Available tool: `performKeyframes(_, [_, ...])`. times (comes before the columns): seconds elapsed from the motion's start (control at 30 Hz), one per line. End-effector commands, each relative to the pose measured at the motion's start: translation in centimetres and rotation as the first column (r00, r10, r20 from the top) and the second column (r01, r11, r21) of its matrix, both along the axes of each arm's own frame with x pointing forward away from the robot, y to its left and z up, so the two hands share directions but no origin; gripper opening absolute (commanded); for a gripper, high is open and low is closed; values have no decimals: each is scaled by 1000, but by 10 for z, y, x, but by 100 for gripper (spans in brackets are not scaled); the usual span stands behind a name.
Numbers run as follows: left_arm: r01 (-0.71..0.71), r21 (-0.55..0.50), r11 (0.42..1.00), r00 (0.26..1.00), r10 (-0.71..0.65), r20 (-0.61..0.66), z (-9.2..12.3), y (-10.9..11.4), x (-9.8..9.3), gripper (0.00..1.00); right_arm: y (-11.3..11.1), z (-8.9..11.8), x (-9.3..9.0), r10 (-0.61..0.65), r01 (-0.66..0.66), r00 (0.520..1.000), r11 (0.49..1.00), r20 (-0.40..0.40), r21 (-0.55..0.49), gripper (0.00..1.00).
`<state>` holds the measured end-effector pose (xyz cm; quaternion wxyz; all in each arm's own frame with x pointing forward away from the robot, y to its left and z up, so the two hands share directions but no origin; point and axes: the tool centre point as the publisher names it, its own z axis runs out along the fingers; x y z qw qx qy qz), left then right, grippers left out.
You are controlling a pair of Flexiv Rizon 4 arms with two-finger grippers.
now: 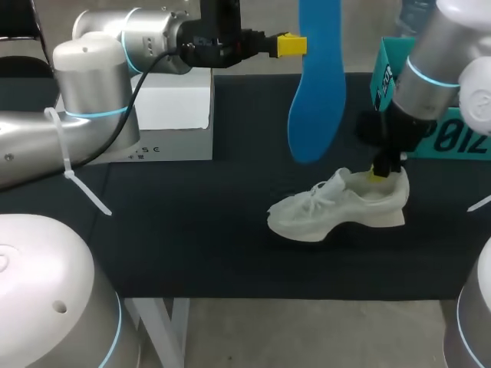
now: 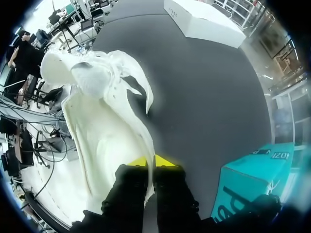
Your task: Take the shoe out of the shoebox, open the shoe tongue, remove and reinsert the insole, then place the shoe into the shoebox
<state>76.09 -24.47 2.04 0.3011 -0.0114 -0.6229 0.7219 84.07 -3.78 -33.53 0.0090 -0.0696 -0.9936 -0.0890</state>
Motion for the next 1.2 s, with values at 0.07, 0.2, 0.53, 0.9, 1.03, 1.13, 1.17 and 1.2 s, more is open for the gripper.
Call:
performKeyframes(0.07, [1, 1, 1000, 1000, -1, 0, 0, 0, 0, 0, 2, -1, 2, 0, 0, 1000, 1000, -3, -3, 0])
performKeyframes(0.2, [1, 1, 1000, 1000, -1, 0, 0, 0, 0, 0, -7, 2, 2, -287, 287, 958, 958, 5, -2, 0])
performKeyframes(0.53, [1, 1, 1000, 1000, -1, 0, 0, 0, 0, 0, -36, 8, -46, -804, 798, 595, 588, -20, 132, 0])
performKeyframes(0.9, [1, 1, 1000, 1000, -1, 0, 0, 0, 0, 0, -28, 19, -57, -852, 832, 523, 518, 30, 198, 0])
performKeyframes(1.03, [1, 1, 1000, 1000, -1, 0, 0, 0, 0, 0, -28, 19, -57, -852, 832, 523, 518, 30, 198, 0])
performKeyframes(1.13, [1, 1, 1000, 1000, -1, 0, 0, 0, 0, 0, -28, 19, -57, -852, 832, 523, 518, 30, 198, 0])
performKeyframes(1.17, [1, 1, 1000, 1000, -1, 0, 0, 0, 0, 0, -28, 19, -57, -852, 832, 523, 518, 30, 198, 0])
performKeyframes(1.2, [1, 1, 1000, 1000, -1, 0, 0, 0, 0, 0, -28, 19, -57, -852, 832, 523, 518, 30, 198, 0])
